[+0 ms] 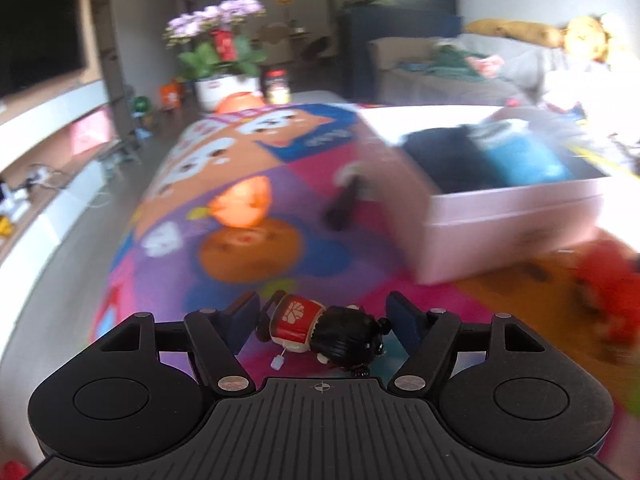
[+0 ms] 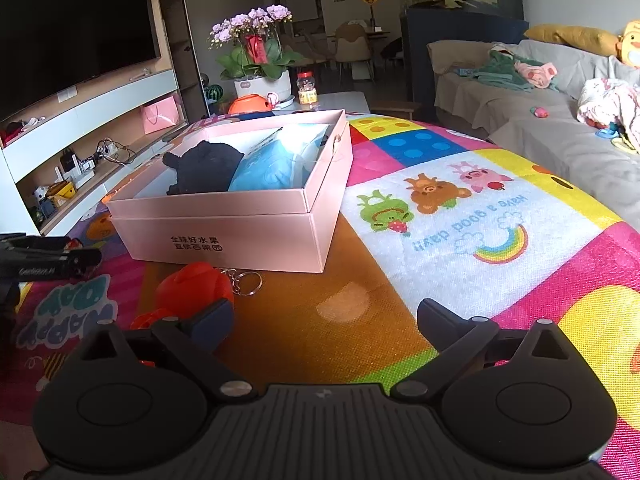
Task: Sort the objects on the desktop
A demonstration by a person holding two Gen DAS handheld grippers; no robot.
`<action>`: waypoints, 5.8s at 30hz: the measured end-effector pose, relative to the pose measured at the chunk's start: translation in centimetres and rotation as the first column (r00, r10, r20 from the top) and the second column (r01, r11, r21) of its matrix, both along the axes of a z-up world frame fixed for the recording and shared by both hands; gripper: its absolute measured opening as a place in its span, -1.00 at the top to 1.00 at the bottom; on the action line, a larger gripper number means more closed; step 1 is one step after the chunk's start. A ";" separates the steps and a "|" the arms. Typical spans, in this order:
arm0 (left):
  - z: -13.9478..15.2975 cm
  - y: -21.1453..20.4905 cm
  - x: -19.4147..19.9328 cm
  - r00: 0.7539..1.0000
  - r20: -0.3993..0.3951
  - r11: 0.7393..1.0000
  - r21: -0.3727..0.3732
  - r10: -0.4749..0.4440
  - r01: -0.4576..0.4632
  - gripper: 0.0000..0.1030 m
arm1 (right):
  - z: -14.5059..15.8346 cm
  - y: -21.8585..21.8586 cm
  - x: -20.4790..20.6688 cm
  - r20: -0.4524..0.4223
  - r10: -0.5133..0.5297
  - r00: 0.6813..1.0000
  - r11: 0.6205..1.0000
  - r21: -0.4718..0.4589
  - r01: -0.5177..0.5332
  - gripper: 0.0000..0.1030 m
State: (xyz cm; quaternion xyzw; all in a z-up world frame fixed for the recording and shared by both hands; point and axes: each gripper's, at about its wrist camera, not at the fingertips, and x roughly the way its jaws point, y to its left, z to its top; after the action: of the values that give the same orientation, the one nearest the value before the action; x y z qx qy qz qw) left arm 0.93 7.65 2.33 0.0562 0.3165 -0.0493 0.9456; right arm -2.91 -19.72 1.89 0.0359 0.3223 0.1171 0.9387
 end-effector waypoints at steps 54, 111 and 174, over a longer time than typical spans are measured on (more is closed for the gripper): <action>-1.7 -5.4 -4.7 0.988 -0.066 0.990 -0.041 -0.141 0.139 -0.94 | 1.1 2.9 2.3 -0.101 0.001 0.995 1.000 0.004 -0.001 -1.00; -0.8 -1.3 -1.2 0.993 0.118 0.990 -0.139 -0.001 0.018 -0.95 | 11.8 6.1 9.8 0.046 0.013 0.999 0.983 0.183 -0.021 -0.83; 1.3 -2.1 -2.9 0.959 0.019 0.954 -0.098 -0.282 0.282 0.61 | 2.4 0.6 1.8 0.077 -0.069 0.995 0.997 -0.041 0.072 -1.00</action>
State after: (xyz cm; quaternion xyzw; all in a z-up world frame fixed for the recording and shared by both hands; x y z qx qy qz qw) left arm -1.93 5.56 3.59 0.0536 0.3003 -0.1993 0.9312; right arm -1.07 -19.14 4.25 0.0224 0.2875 0.0781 0.9543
